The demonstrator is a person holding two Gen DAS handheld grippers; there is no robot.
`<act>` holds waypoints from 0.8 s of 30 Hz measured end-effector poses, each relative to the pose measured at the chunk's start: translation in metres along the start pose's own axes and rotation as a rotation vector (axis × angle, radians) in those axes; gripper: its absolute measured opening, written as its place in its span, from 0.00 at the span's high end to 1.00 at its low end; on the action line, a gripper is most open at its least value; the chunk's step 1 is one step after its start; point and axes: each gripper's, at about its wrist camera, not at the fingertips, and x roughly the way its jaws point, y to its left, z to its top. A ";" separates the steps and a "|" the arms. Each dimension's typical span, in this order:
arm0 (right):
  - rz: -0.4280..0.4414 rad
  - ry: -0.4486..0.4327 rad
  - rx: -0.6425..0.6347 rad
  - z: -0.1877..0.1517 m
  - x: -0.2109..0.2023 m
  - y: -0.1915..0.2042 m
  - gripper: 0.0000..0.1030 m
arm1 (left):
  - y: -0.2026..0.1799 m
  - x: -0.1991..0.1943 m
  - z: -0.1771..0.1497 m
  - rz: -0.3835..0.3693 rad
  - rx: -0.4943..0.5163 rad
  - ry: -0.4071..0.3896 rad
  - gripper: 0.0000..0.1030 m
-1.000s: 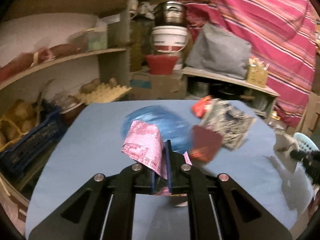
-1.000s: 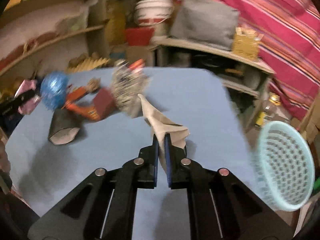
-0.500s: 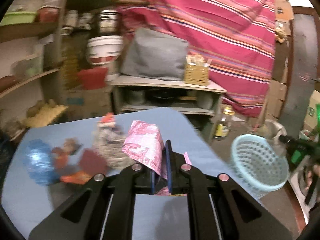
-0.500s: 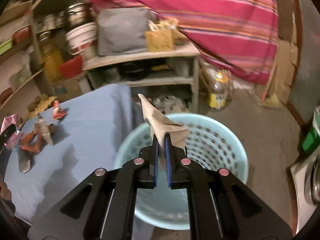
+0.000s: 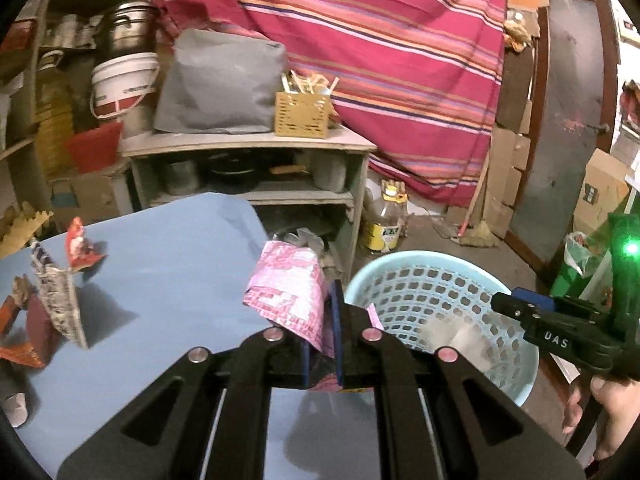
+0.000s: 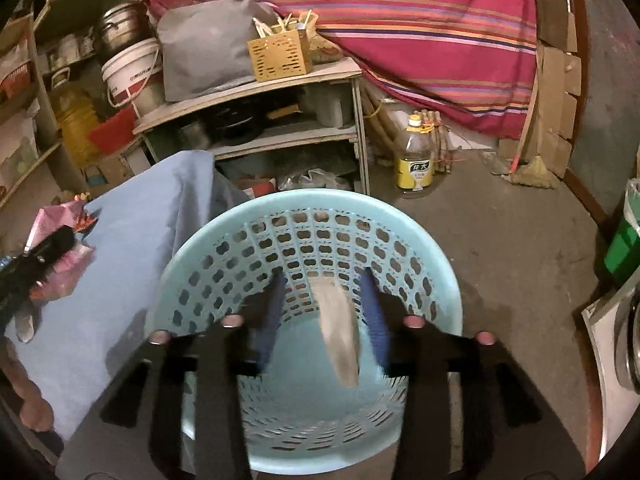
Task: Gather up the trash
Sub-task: 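Carry the beige cloth to the blue basket and open the right tool, then move the pink foil bag over the basket and open the left tool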
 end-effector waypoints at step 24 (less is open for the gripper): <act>-0.190 -0.183 0.182 0.005 -0.042 -0.053 0.09 | -0.067 0.075 0.000 -0.035 0.066 0.118 0.27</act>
